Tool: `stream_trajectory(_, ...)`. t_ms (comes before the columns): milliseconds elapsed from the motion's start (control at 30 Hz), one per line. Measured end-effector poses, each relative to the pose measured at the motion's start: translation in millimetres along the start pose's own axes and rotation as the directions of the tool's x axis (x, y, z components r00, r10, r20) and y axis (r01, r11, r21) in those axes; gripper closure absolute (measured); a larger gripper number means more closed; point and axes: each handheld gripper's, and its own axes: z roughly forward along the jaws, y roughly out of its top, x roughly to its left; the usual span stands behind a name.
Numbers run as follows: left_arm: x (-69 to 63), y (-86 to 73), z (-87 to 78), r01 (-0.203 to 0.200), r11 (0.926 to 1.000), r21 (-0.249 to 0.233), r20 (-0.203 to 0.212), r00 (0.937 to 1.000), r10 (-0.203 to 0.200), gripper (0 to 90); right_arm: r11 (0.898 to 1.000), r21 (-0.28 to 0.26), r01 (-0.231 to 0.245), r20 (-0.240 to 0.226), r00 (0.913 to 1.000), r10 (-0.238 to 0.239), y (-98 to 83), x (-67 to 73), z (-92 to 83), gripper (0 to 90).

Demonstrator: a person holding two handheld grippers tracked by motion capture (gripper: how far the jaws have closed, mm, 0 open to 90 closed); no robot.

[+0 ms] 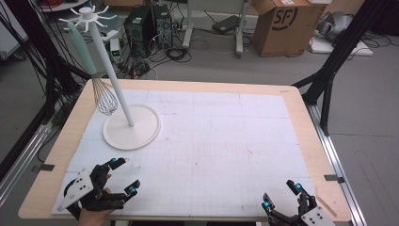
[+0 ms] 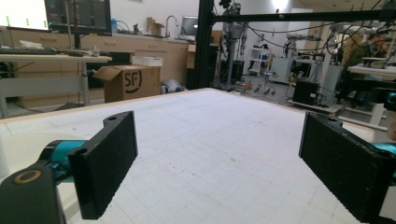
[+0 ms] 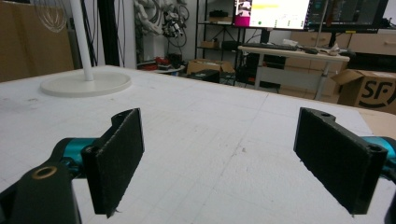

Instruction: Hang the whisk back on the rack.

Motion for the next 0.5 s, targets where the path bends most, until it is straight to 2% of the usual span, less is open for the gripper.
stream_trajectory(100, -2.2, -4.9, -1.1, 0.012, 0.9999, -0.002, 0.007, 0.9999, -0.012, 11.9, 1.000, 0.004, 0.001, -0.004, 1.0000, -0.001, -0.2, -0.3, 0.8, 15.2)
stream_trajectory(167, -4.0, -7.8, -2.2, -0.003, 0.9999, 0.011, 0.014, 0.9999, 0.003, 11.9, 1.000, 0.009, -0.002, -0.005, 1.0000, 0.002, -0.2, -0.2, 1.5, 15.2)
stream_trajectory(367, -6.0, -10.4, -1.7, 0.000, 0.9999, 0.015, 0.015, 0.9999, 0.000, 11.9, 1.000, 0.009, 0.002, -0.017, 0.9999, -0.002, 0.1, 1.0, 1.5, 15.2)
stream_trajectory(500, -4.9, -14.4, -1.2, -0.028, 0.9996, 0.006, 0.041, 0.9987, 0.028, 11.9, 1.000, 0.020, 0.000, -0.016, 0.9999, 0.000, -0.6, 0.4, 1.8, 15.2)
